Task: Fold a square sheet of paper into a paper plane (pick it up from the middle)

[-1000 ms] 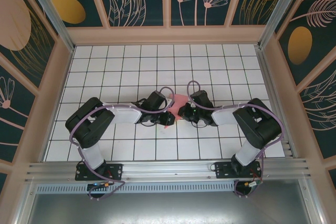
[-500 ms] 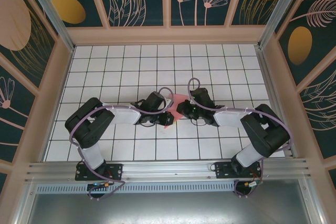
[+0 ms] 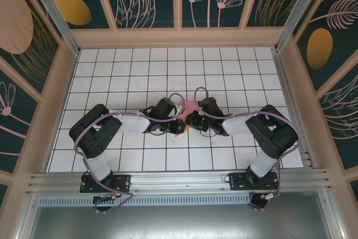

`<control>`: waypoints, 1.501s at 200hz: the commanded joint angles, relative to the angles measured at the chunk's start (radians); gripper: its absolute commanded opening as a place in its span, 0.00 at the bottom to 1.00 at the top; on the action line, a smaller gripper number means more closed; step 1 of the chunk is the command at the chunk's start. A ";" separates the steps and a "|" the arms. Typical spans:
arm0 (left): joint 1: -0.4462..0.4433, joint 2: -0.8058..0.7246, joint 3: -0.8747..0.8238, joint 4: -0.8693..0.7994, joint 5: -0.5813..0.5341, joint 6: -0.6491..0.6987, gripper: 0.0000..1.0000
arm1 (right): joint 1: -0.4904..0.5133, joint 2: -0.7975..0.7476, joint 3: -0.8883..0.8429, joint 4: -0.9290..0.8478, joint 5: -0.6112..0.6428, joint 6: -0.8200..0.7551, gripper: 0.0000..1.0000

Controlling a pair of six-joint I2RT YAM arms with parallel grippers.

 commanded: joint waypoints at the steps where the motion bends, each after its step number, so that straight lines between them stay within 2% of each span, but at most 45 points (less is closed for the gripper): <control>1: 0.001 0.010 -0.031 -0.056 -0.026 -0.007 0.16 | 0.002 0.039 -0.013 0.023 0.016 0.006 0.11; 31: 0.001 -0.019 -0.031 -0.060 -0.036 -0.006 0.17 | 0.003 0.060 -0.021 -0.035 0.073 0.003 0.10; 74: 0.000 -0.130 0.018 -0.129 -0.036 0.018 0.23 | 0.005 0.068 -0.018 -0.060 0.075 -0.022 0.10; 134: 0.001 -0.140 0.081 -0.130 0.179 -0.034 0.24 | 0.004 0.069 -0.001 -0.086 0.078 -0.037 0.10; 178: 0.000 -0.075 0.078 -0.128 0.197 -0.054 0.23 | 0.005 0.071 0.000 -0.093 0.081 -0.038 0.10; 211: 0.000 -0.061 0.050 -0.131 0.142 -0.064 0.17 | 0.005 0.071 0.003 -0.103 0.082 -0.040 0.10; 230: 0.000 -0.097 0.036 -0.133 0.081 -0.074 0.05 | 0.005 0.073 0.003 -0.102 0.084 -0.040 0.10; 245: 0.000 -0.125 0.012 -0.098 0.050 -0.097 0.00 | 0.005 0.077 0.006 -0.105 0.085 -0.041 0.10; 278: 0.001 -0.107 0.031 -0.107 0.084 -0.091 0.00 | 0.005 0.078 0.008 -0.106 0.087 -0.041 0.10; 300: 0.000 -0.122 0.013 -0.098 0.068 -0.095 0.00 | 0.004 0.076 0.010 -0.112 0.088 -0.041 0.10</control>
